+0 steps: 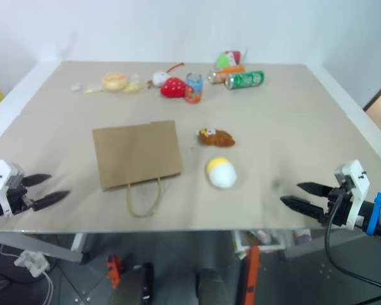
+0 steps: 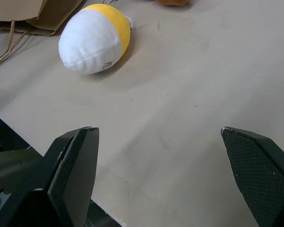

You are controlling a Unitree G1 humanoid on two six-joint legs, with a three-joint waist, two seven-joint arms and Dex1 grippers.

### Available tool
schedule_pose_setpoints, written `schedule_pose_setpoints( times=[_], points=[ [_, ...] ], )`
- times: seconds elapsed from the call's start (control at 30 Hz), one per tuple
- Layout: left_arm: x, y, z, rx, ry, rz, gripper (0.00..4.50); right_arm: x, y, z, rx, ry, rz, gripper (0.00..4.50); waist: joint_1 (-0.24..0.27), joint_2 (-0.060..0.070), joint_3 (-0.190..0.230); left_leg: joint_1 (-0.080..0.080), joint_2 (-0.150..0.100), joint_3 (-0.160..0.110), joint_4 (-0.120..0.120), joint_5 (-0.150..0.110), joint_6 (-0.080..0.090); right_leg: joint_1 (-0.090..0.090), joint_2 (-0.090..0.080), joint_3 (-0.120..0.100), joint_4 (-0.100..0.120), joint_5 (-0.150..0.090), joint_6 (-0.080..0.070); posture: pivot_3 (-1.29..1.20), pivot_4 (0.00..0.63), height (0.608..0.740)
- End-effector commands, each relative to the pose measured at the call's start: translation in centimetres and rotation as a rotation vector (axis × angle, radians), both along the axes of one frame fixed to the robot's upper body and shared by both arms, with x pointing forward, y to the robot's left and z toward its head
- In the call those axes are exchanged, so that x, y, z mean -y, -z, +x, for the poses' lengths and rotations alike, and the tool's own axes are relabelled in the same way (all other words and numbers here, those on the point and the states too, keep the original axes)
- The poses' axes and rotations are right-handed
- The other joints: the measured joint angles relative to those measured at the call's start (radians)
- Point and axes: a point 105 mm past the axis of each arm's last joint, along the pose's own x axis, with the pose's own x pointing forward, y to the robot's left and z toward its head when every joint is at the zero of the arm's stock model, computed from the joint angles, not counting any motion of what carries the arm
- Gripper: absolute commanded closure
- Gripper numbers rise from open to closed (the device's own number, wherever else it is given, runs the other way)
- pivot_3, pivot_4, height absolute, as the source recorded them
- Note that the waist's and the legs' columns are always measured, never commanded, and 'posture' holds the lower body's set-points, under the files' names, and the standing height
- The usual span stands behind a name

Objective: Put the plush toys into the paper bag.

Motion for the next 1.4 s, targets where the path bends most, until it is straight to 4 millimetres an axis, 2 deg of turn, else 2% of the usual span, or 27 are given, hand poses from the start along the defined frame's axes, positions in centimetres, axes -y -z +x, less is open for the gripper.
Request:
schedule_pose_setpoints(
  times=[0.03,0.13,0.23,0.33,0.43,0.53,0.67,0.8,1.0,1.2,1.3,1.4],
  points=[
    [1.0,-3.3,0.2,0.105,0.073,-0.008,0.00,-0.4,-1.6,0.6,0.064,-0.028,-0.023,0.05,0.000,0.000,0.000,0.000,0.000,0.000,0.000,0.000,0.000,0.000,0.000,0.000,0.000,0.000,0.000,0.00,0.150,0.740],
    [3.4,-6.2,0.5,0.227,0.199,-0.041,0.00,-1.7,-2.0,1.3,0.085,-0.070,-0.014,0.05,0.000,0.000,0.000,0.000,0.000,0.000,0.000,0.000,0.000,0.000,0.000,0.000,0.000,0.001,0.000,0.00,0.150,0.740],
    [5.1,-7.5,0.0,0.277,0.306,-0.064,0.00,-2.9,-2.7,1.2,0.103,-0.123,-0.014,0.05,0.001,0.001,-0.001,0.000,0.000,0.000,0.001,0.000,0.000,0.001,0.000,0.000,0.000,0.002,0.000,0.00,0.150,0.740],
    [7.4,-8.3,-0.9,0.298,0.457,-0.023,0.00,-4.8,-3.6,1.1,0.119,-0.201,-0.005,0.05,0.000,0.001,-0.001,0.001,0.000,0.000,0.002,0.001,0.001,0.002,0.000,0.000,0.000,0.001,0.001,0.00,0.150,0.740],
    [10.4,-7.4,-2.5,0.292,0.708,0.125,0.00,-8.3,-4.0,0.1,0.112,-0.355,-0.001,0.05,0.000,0.001,-0.001,0.001,0.000,0.000,0.002,0.001,0.001,0.002,0.001,0.000,0.000,0.000,0.002,0.00,0.150,0.740],
    [12.2,-6.2,-2.9,0.303,0.871,0.249,0.00,-10.8,-4.0,-0.9,0.102,-0.472,-0.018,0.05,0.001,0.001,-0.001,0.001,0.000,0.000,0.002,0.001,0.001,0.002,0.001,0.000,0.000,0.000,0.001,0.00,0.150,0.740],
    [14.3,-5.6,-2.2,0.367,0.991,0.319,0.00,-12.7,-4.5,-1.5,0.121,-0.552,-0.034,0.05,0.005,0.001,-0.001,0.000,0.000,0.000,0.004,0.001,0.001,0.003,0.000,0.000,0.000,0.000,0.001,0.00,0.150,0.740],
    [16.7,-5.0,-0.5,0.485,1.081,0.379,0.00,-14.4,-5.3,-1.8,0.149,-0.585,0.023,0.05,0.012,0.001,-0.001,0.000,0.000,0.000,0.009,0.000,0.001,0.006,0.000,0.000,0.000,0.001,0.002,0.00,0.150,0.740],
    [19.2,-4.7,0.1,0.543,1.166,0.350,0.00,-14.6,-4.7,-1.8,0.151,-0.546,0.016,0.05,0.014,0.001,-0.001,0.000,0.000,0.000,0.011,0.001,0.003,0.007,0.000,0.000,0.000,0.001,0.004,0.00,0.150,0.740],
    [18.9,-3.7,0.4,0.526,1.221,0.411,0.00,-14.3,-4.6,-2.1,0.154,-0.518,0.018,0.05,0.014,0.001,-0.001,0.000,0.001,-0.002,0.011,0.001,0.004,0.007,0.004,0.000,0.000,0.001,0.004,0.00,0.150,0.740],
    [18.3,-4.5,0.8,0.537,1.204,0.409,0.00,-14.2,-4.6,-2.1,0.156,-0.502,0.021,0.05,0.014,0.001,-0.001,0.000,0.001,-0.003,0.011,0.001,0.004,0.008,0.004,0.000,0.000,0.001,0.005,0.00,0.150,0.740],
    [18.3,-6.9,1.1,0.566,1.162,0.310,0.00,-14.2,-4.4,-2.3,0.152,-0.492,0.029,0.05,0.014,0.001,-0.001,0.000,0.001,-0.003,0.012,0.002,0.005,0.009,0.003,0.000,0.000,0.002,0.005,0.00,0.150,0.740]
  ],
)
